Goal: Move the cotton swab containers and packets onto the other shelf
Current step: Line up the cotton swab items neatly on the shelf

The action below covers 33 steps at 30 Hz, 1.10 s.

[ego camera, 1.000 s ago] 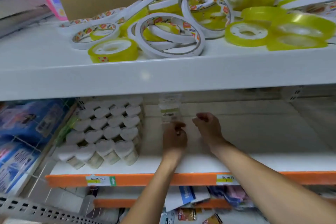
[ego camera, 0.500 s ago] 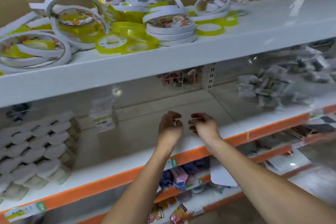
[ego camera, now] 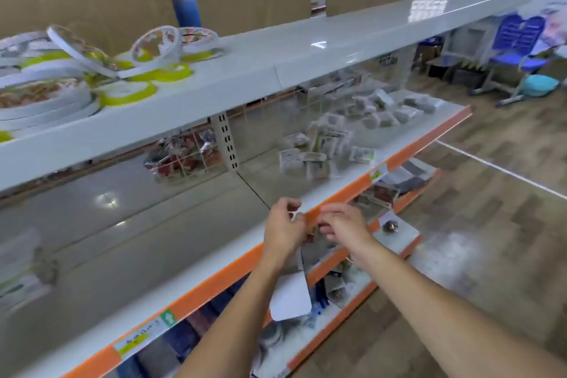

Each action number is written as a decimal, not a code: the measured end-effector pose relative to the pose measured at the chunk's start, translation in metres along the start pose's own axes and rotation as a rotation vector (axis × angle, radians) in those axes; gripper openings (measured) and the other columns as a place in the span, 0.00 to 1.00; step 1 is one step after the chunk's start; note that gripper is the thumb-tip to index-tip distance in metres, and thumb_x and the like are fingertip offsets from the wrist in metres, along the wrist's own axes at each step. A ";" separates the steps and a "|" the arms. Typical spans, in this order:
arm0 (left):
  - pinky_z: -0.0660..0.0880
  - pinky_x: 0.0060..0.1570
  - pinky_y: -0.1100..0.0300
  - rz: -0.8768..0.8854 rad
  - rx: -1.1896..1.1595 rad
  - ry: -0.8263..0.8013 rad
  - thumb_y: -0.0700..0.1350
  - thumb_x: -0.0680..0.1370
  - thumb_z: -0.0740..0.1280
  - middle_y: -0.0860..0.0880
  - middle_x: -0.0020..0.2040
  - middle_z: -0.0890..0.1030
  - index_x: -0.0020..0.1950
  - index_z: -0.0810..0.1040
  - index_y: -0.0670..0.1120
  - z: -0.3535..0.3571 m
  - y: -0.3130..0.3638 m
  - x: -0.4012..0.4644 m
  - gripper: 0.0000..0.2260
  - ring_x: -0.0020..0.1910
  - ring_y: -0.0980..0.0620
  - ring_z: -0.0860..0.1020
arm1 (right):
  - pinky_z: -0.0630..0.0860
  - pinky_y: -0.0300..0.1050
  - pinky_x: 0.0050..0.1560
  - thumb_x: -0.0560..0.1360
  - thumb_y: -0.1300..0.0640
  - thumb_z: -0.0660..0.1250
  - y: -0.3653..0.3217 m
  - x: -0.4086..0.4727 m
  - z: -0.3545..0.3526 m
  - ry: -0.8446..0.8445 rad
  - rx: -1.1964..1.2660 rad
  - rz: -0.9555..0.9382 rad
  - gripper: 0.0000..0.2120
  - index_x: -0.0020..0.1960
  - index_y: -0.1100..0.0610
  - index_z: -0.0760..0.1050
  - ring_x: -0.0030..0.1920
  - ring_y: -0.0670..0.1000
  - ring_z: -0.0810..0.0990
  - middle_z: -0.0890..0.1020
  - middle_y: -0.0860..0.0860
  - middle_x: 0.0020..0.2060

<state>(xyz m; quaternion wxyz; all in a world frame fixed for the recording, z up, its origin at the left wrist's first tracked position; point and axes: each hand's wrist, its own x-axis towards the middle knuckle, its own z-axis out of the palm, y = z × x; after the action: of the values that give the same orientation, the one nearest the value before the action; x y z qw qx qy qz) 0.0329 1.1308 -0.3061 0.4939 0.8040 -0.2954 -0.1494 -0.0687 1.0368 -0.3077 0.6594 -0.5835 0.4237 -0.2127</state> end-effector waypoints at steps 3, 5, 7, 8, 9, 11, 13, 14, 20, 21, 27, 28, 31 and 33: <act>0.80 0.50 0.51 -0.014 -0.038 -0.077 0.40 0.78 0.64 0.46 0.53 0.81 0.54 0.76 0.47 0.041 0.017 0.006 0.07 0.44 0.49 0.82 | 0.77 0.42 0.39 0.75 0.62 0.68 0.001 0.010 -0.044 0.042 0.003 0.003 0.07 0.50 0.51 0.79 0.38 0.49 0.81 0.86 0.55 0.46; 0.81 0.45 0.50 -0.018 -0.050 -0.115 0.40 0.77 0.64 0.46 0.50 0.82 0.52 0.76 0.48 0.066 0.029 0.010 0.06 0.42 0.45 0.81 | 0.79 0.44 0.41 0.75 0.60 0.69 0.002 0.016 -0.071 0.069 -0.002 0.019 0.06 0.50 0.51 0.80 0.39 0.50 0.82 0.86 0.54 0.46; 0.76 0.44 0.58 0.023 -0.008 -0.130 0.39 0.76 0.65 0.46 0.51 0.83 0.52 0.76 0.48 0.088 0.040 0.015 0.06 0.43 0.50 0.80 | 0.79 0.42 0.38 0.75 0.59 0.69 0.004 0.022 -0.095 0.101 0.002 0.032 0.06 0.51 0.51 0.81 0.39 0.49 0.83 0.86 0.52 0.46; 0.75 0.47 0.59 0.041 0.003 -0.140 0.39 0.76 0.65 0.47 0.52 0.82 0.53 0.76 0.48 0.098 0.044 0.018 0.07 0.47 0.50 0.80 | 0.78 0.40 0.36 0.75 0.59 0.69 0.004 0.025 -0.106 0.117 0.006 0.033 0.06 0.51 0.51 0.81 0.38 0.48 0.83 0.86 0.51 0.45; 0.76 0.50 0.57 0.050 0.000 -0.156 0.39 0.76 0.65 0.48 0.52 0.82 0.53 0.76 0.48 0.107 0.049 0.021 0.07 0.49 0.50 0.81 | 0.77 0.37 0.33 0.75 0.59 0.69 0.003 0.028 -0.117 0.131 0.012 0.034 0.06 0.50 0.51 0.81 0.37 0.47 0.83 0.86 0.51 0.45; 0.78 0.52 0.49 0.053 -0.018 -0.198 0.40 0.76 0.65 0.48 0.52 0.82 0.53 0.76 0.49 0.125 0.058 0.028 0.07 0.50 0.46 0.81 | 0.76 0.35 0.33 0.76 0.59 0.69 0.002 0.035 -0.135 0.153 0.025 0.041 0.06 0.51 0.50 0.81 0.37 0.46 0.83 0.85 0.50 0.45; 0.79 0.50 0.47 0.059 -0.018 -0.224 0.40 0.76 0.65 0.48 0.52 0.81 0.52 0.76 0.49 0.142 0.066 0.039 0.07 0.48 0.43 0.81 | 0.76 0.37 0.35 0.76 0.58 0.68 0.000 0.044 -0.151 0.179 0.034 0.045 0.07 0.52 0.50 0.81 0.40 0.48 0.84 0.86 0.51 0.45; 0.79 0.50 0.50 0.069 -0.011 -0.230 0.41 0.77 0.65 0.49 0.51 0.82 0.52 0.76 0.49 0.150 0.069 0.046 0.06 0.48 0.45 0.81 | 0.77 0.38 0.36 0.76 0.59 0.67 -0.001 0.050 -0.158 0.189 0.043 0.046 0.07 0.52 0.51 0.81 0.40 0.48 0.83 0.86 0.52 0.45; 0.78 0.49 0.53 0.104 0.004 -0.261 0.41 0.77 0.64 0.51 0.50 0.82 0.53 0.78 0.48 0.201 0.092 0.100 0.07 0.47 0.51 0.81 | 0.79 0.41 0.39 0.76 0.59 0.70 -0.017 0.105 -0.190 0.190 0.069 0.016 0.07 0.52 0.51 0.80 0.39 0.48 0.83 0.85 0.54 0.47; 0.77 0.48 0.55 0.119 0.007 -0.265 0.40 0.77 0.64 0.53 0.49 0.81 0.53 0.77 0.49 0.210 0.097 0.111 0.07 0.47 0.54 0.80 | 0.79 0.43 0.41 0.76 0.59 0.69 -0.020 0.117 -0.196 0.184 0.077 0.004 0.07 0.53 0.52 0.80 0.39 0.49 0.82 0.85 0.54 0.46; 0.76 0.57 0.52 0.149 0.045 -0.309 0.41 0.76 0.65 0.48 0.54 0.82 0.56 0.78 0.45 0.258 0.127 0.181 0.10 0.54 0.49 0.79 | 0.77 0.42 0.37 0.78 0.62 0.67 -0.047 0.187 -0.224 0.178 0.067 -0.032 0.06 0.52 0.55 0.80 0.36 0.49 0.80 0.83 0.51 0.39; 0.75 0.58 0.53 0.157 0.045 -0.304 0.41 0.76 0.66 0.49 0.54 0.81 0.56 0.79 0.45 0.265 0.131 0.193 0.09 0.54 0.49 0.79 | 0.76 0.42 0.36 0.78 0.62 0.68 -0.051 0.200 -0.228 0.189 0.066 -0.031 0.06 0.52 0.54 0.80 0.36 0.49 0.80 0.84 0.51 0.39; 0.73 0.61 0.55 0.162 0.046 -0.290 0.40 0.76 0.65 0.48 0.57 0.80 0.57 0.78 0.45 0.283 0.136 0.228 0.10 0.57 0.50 0.77 | 0.77 0.42 0.41 0.78 0.60 0.69 -0.059 0.237 -0.240 0.192 0.040 -0.032 0.06 0.54 0.53 0.80 0.38 0.49 0.82 0.85 0.51 0.43; 0.72 0.62 0.56 0.141 0.064 -0.282 0.40 0.76 0.64 0.49 0.58 0.79 0.57 0.78 0.46 0.294 0.138 0.248 0.11 0.58 0.51 0.76 | 0.77 0.43 0.42 0.77 0.58 0.69 -0.062 0.257 -0.248 0.176 0.028 -0.028 0.07 0.55 0.53 0.80 0.38 0.48 0.83 0.85 0.51 0.45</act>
<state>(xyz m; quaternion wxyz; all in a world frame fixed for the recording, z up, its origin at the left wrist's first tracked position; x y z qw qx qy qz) 0.0249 0.7222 -0.3088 0.4310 0.7677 -0.4221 -0.2162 -0.1137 0.6773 -0.3186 0.6247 -0.5592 0.4687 -0.2781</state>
